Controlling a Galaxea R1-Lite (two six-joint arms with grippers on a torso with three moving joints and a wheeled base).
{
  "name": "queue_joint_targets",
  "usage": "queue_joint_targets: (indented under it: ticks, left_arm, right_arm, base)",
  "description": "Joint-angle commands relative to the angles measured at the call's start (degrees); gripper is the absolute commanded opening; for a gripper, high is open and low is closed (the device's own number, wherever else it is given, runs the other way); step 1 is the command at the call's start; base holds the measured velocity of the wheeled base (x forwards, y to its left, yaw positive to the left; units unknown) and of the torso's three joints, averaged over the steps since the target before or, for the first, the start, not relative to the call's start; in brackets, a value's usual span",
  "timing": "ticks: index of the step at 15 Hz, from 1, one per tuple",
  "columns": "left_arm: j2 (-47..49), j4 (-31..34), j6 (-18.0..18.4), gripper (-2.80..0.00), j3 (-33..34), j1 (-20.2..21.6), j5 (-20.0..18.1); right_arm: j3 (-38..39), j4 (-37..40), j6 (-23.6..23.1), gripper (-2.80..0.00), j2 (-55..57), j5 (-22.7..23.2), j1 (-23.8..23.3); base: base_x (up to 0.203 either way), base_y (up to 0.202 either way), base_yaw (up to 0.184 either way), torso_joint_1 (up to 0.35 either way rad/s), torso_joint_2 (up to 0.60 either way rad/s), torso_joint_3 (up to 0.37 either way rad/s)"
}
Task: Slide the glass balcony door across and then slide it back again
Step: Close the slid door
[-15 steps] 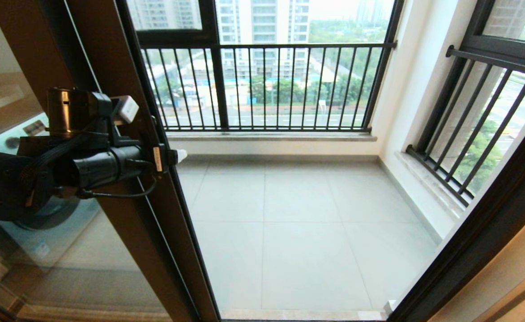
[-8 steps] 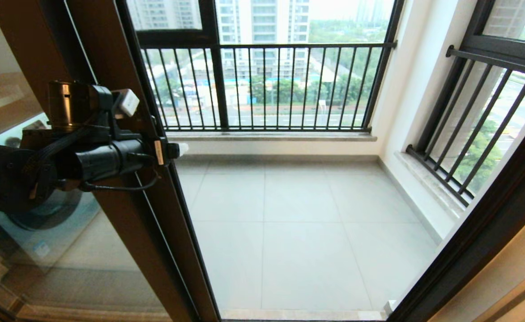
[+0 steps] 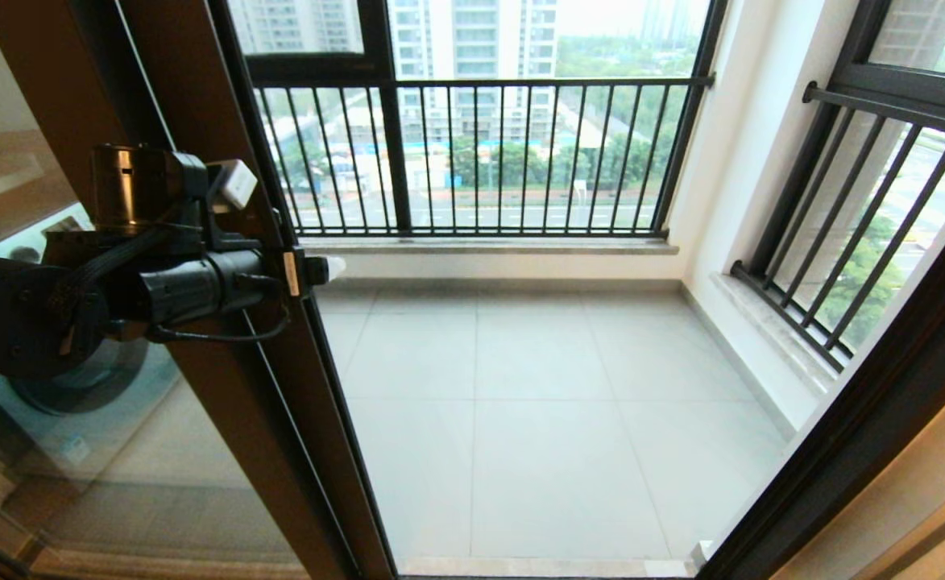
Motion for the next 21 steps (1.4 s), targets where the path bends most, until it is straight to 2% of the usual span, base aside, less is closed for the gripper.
queue_joint_targets:
  ticks: [1, 5, 9, 13, 21]
  left_arm:
    - [0.2, -0.2, -0.1, 0.00, -0.1, 0.0, 0.1]
    - [4.2, -0.5, -0.1, 0.00, -0.8, 0.0, 0.2]
    - [4.2, -0.7, -0.3, 0.00, -1.7, 0.1, 0.4]
    - [4.4, -7.1, -0.2, 0.00, -1.5, 0.0, 0.4]
    - [5.0, -7.0, -0.1, 0.00, -1.0, -1.5, 0.4]
  right_arm:
    - [0.0, 0.0, 0.0, -2.80, 0.0, 0.0, 0.0]
    - [0.0, 0.0, 0.0, -2.80, 0.0, 0.0, 0.1]
    - [0.0, 0.0, 0.0, -2.80, 0.0, 0.0, 0.0]
    - [0.0, 0.0, 0.0, -2.80, 0.0, 0.0, 0.0]
    - [0.0, 0.1, 0.0, -2.80, 0.0, 0.0, 0.0]
  base:
    - [0.000, 0.000, 0.000, 0.000, 0.00, 0.000]
    - [0.000, 0.000, 0.000, 0.000, 0.00, 0.000]
    - [0.000, 0.000, 0.000, 0.000, 0.00, 0.000]
    - [0.000, 0.000, 0.000, 0.000, 0.00, 0.000]
    - [0.000, 0.000, 0.000, 0.000, 0.00, 0.000]
